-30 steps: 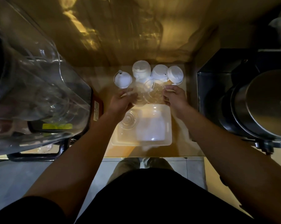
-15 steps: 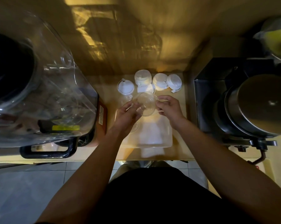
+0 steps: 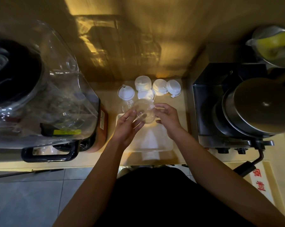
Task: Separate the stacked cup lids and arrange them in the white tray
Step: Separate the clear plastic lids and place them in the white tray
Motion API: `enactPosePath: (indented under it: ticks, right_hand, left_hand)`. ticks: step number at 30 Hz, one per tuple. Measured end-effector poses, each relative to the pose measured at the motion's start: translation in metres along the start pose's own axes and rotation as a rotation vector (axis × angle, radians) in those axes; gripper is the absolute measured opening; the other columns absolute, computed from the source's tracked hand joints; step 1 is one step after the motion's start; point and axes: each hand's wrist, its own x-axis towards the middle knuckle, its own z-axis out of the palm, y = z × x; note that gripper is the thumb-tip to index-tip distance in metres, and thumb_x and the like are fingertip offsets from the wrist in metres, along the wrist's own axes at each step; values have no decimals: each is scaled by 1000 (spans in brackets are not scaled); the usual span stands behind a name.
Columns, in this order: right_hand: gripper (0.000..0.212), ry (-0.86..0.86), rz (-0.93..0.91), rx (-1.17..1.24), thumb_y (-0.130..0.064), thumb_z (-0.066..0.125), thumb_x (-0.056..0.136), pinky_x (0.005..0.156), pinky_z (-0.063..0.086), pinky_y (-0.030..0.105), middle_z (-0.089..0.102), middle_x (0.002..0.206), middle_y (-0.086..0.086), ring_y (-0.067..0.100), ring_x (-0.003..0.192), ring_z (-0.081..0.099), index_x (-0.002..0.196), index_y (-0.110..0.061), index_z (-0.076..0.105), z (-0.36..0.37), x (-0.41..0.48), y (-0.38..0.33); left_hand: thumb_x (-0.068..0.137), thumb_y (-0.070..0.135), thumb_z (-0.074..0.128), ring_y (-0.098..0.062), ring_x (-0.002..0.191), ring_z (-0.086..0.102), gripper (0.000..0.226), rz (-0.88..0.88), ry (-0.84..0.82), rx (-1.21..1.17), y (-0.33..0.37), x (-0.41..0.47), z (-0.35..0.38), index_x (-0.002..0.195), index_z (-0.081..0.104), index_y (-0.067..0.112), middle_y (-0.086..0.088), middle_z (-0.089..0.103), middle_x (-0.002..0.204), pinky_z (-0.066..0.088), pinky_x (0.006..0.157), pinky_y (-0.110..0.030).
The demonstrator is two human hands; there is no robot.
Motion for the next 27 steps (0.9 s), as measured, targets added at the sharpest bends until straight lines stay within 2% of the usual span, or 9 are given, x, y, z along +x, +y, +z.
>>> enactPosePath:
  ticks: [3,6,10,15,21,27]
  right_hand:
    - [16,7,27,64,-16,66,90,71,54,28,68,85,1,14,82,65,105,-22,67,3,-4,1]
    - [15,29,46,120,-13,66,90,67,53,26,68,90,7,17,79,64,101,-23,67,6,-7,2]
    - [20,44,68,144,-9,66,88,65,53,26,67,87,7,16,77,62,107,-16,66,8,-10,7]
    - [23,77,138,125,-6,64,88,68,53,28,63,83,7,17,75,60,110,-12,65,13,-13,17]
    - [17,113,183,124,-2,62,88,73,54,35,61,86,9,23,81,61,98,-17,64,15,-15,33]
    - [18,120,183,95,-1,62,87,65,53,28,61,87,9,20,78,60,95,-17,63,15,-17,40]
  left_hand:
    - [102,25,46,-17,107,69,25,-16,-26,17,1,-2,-4,121,63,25,-2,68,119,56,81,-25]
    - [102,26,45,-15,104,70,28,-34,-37,31,0,-3,-7,124,62,25,0,71,115,56,78,-24]
    - [101,30,50,-16,97,70,31,-54,30,67,-1,-2,-12,127,60,17,-5,71,115,53,83,-27]
    - [99,25,53,-21,97,62,20,-66,144,150,-12,0,-22,106,68,15,-7,72,108,53,83,-28]
    - [99,26,53,-18,90,64,30,-48,205,208,-26,-4,-29,119,63,7,-5,69,98,54,85,-32]
    - [95,24,60,-19,88,63,17,-51,218,175,-32,-6,-34,104,66,12,-6,65,98,55,86,-32]
